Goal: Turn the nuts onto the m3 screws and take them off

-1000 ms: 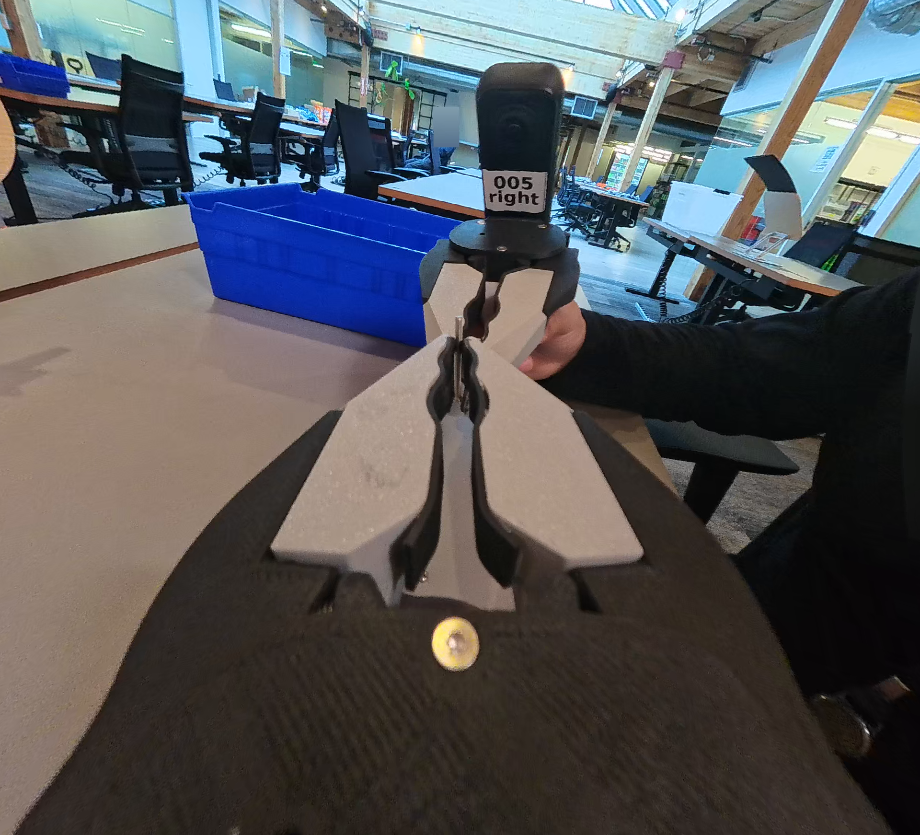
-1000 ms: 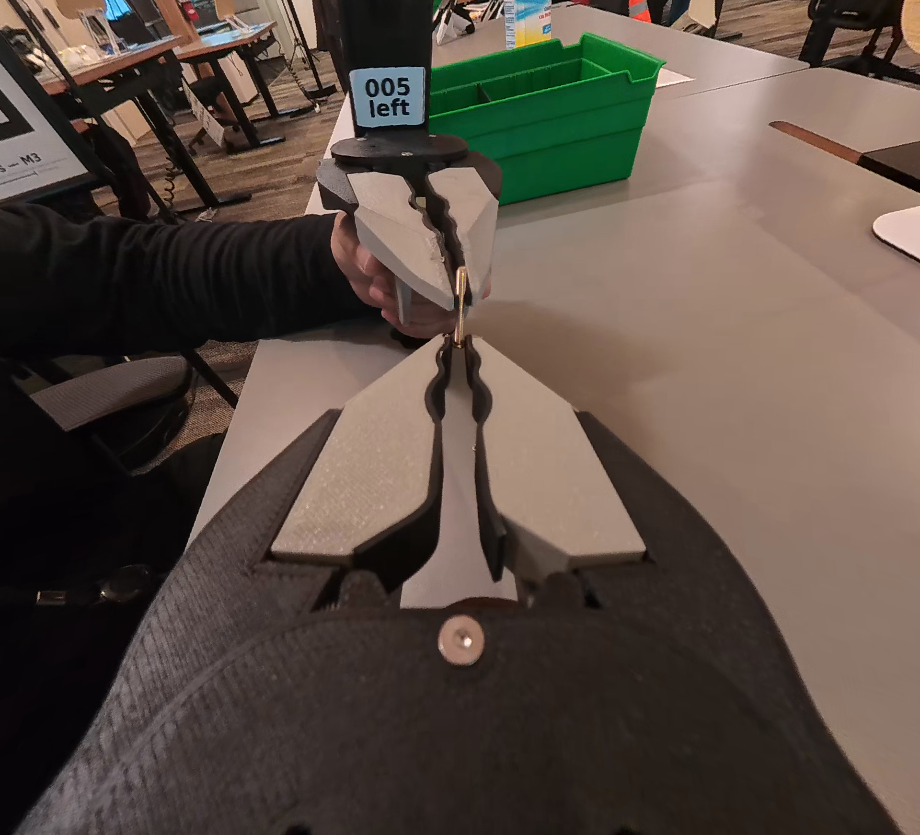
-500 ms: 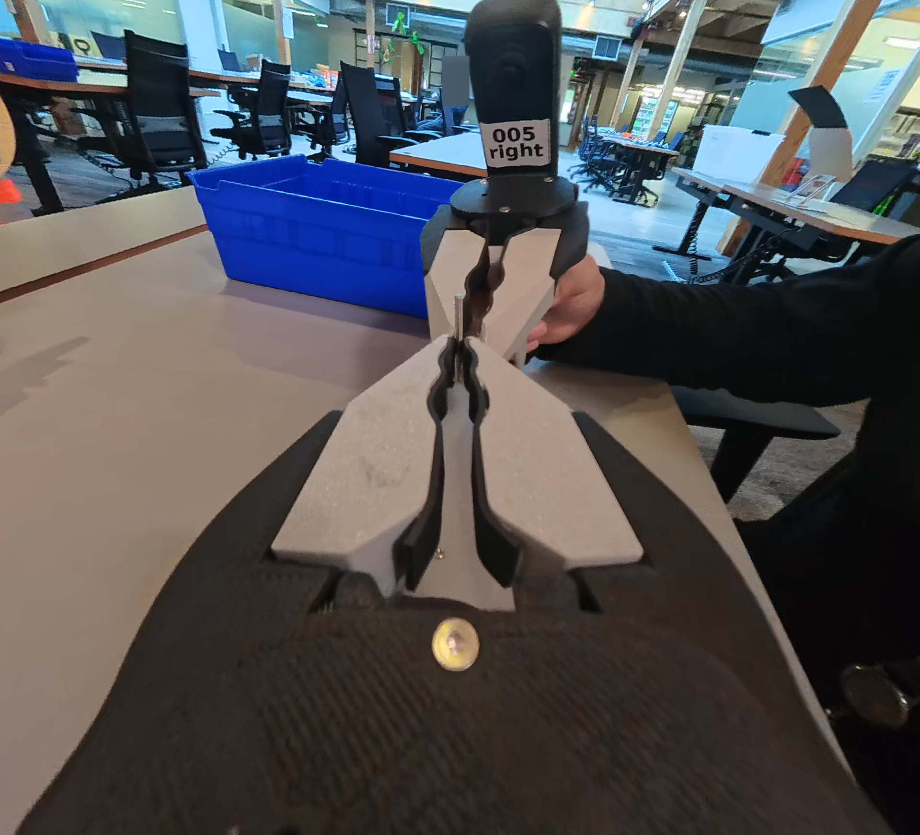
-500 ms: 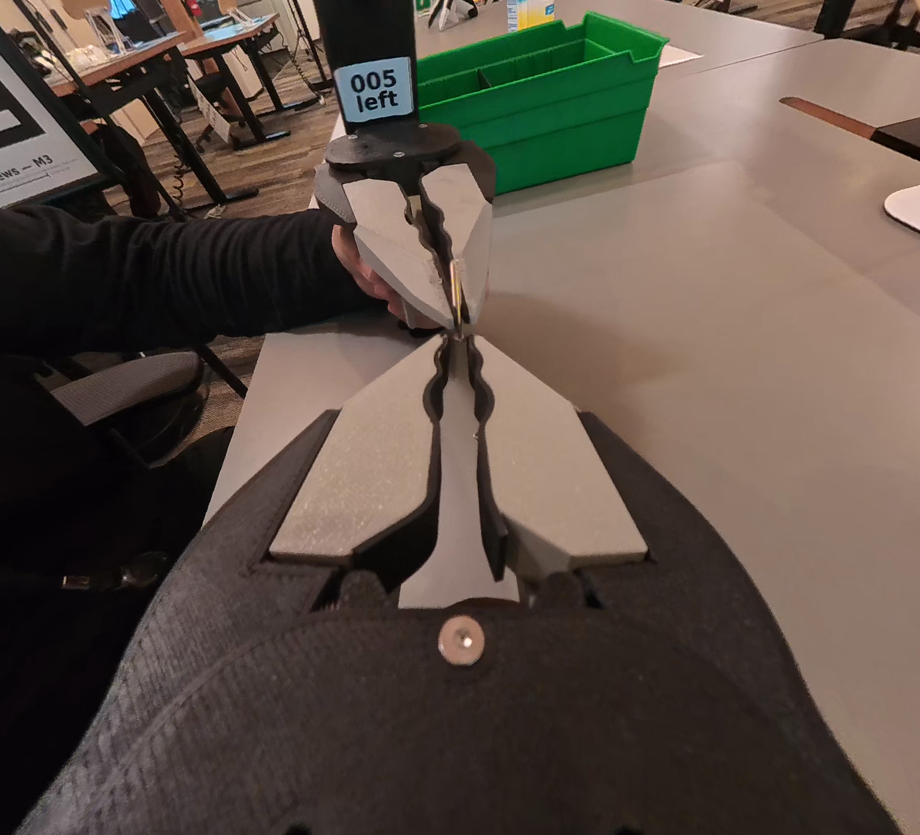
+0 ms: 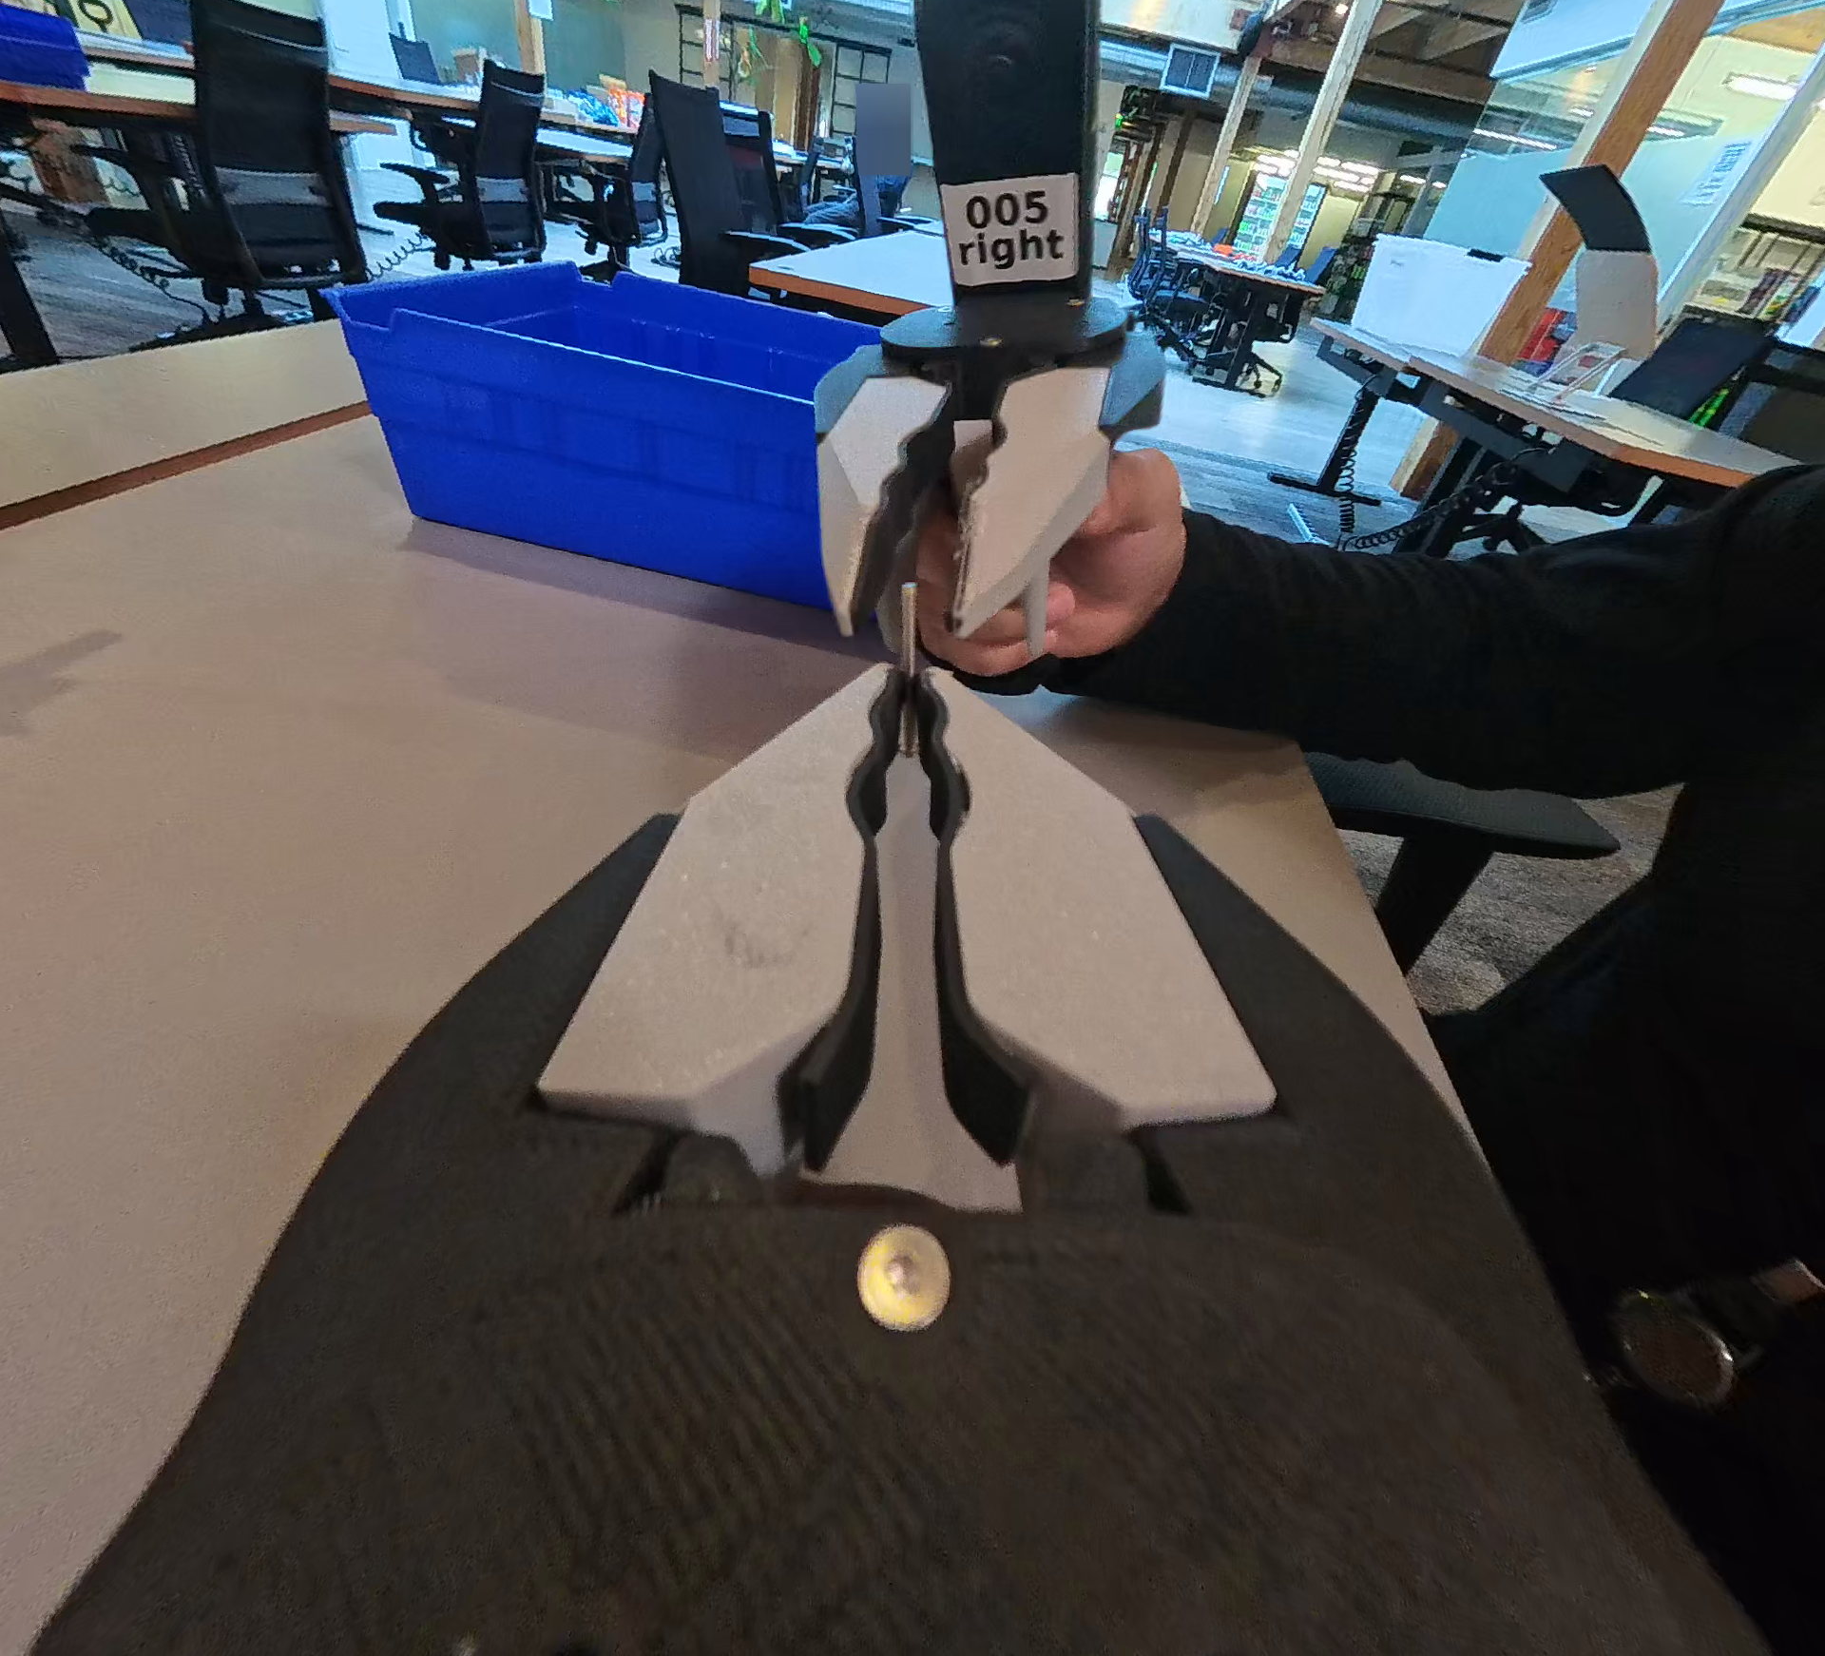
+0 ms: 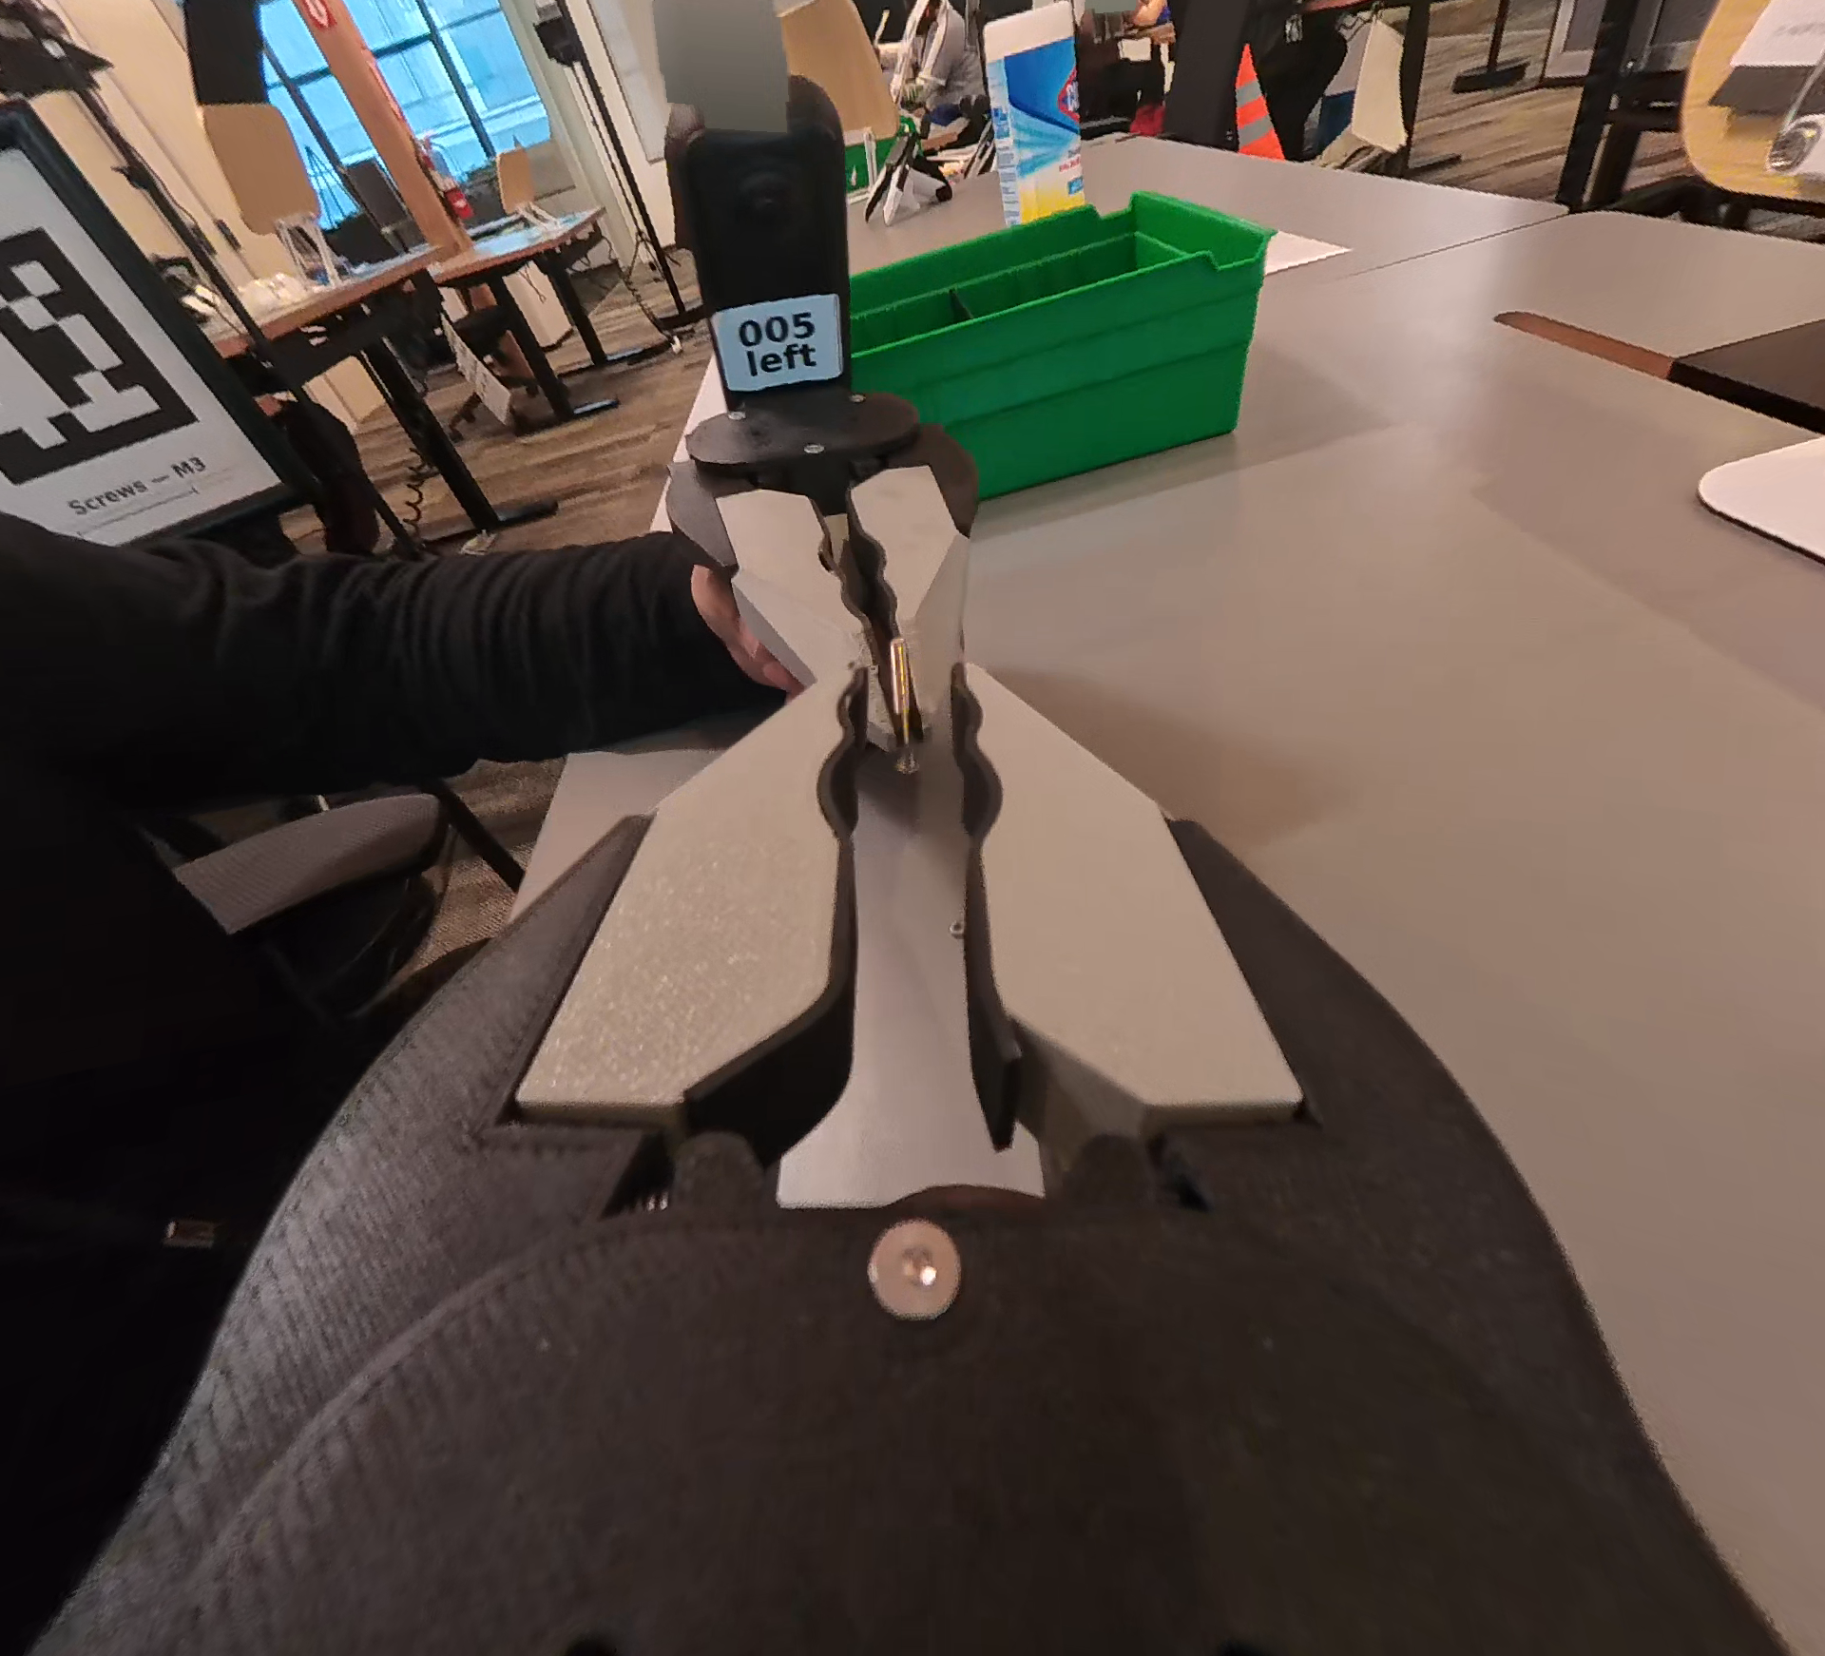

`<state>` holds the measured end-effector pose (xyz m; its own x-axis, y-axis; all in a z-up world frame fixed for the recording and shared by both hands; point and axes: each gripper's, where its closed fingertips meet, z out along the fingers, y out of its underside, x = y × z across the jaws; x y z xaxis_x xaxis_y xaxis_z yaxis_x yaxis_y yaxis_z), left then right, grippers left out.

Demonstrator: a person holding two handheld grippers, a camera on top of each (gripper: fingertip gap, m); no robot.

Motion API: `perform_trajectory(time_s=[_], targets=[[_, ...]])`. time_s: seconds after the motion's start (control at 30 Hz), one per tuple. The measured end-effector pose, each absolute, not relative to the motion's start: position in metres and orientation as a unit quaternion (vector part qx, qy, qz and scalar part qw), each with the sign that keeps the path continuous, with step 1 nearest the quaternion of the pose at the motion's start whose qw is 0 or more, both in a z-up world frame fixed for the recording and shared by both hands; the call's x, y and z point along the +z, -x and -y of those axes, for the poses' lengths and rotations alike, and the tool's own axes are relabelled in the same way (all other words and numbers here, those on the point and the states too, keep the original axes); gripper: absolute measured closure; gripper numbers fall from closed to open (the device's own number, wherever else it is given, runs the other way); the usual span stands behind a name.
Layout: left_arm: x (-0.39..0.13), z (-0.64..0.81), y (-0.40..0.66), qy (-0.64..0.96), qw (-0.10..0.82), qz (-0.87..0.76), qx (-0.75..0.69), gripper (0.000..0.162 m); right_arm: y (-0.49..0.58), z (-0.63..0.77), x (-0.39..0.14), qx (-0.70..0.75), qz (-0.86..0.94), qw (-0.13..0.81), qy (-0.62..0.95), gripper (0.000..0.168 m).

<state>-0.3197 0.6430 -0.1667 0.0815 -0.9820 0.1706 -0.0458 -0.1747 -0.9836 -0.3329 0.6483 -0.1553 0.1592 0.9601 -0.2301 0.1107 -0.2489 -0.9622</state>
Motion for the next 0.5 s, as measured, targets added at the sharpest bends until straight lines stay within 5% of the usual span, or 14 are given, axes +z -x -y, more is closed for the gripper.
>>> perform_trajectory(time_s=[0.13, 0.5], targets=[[-0.1698, -0.6412, 0.3177, 0.575, 0.455, -0.454, -0.505, 0.161, 0.3372, -0.6459, -0.1593, 0.483, 0.435, 0.431, 0.625, 0.167], [-0.1723, -0.6447, 0.3164, 0.585, 0.450, -0.441, -0.511, 0.151, 0.3380, -0.6478, -0.1572, 0.486, 0.425, 0.441, 0.624, 0.168]])
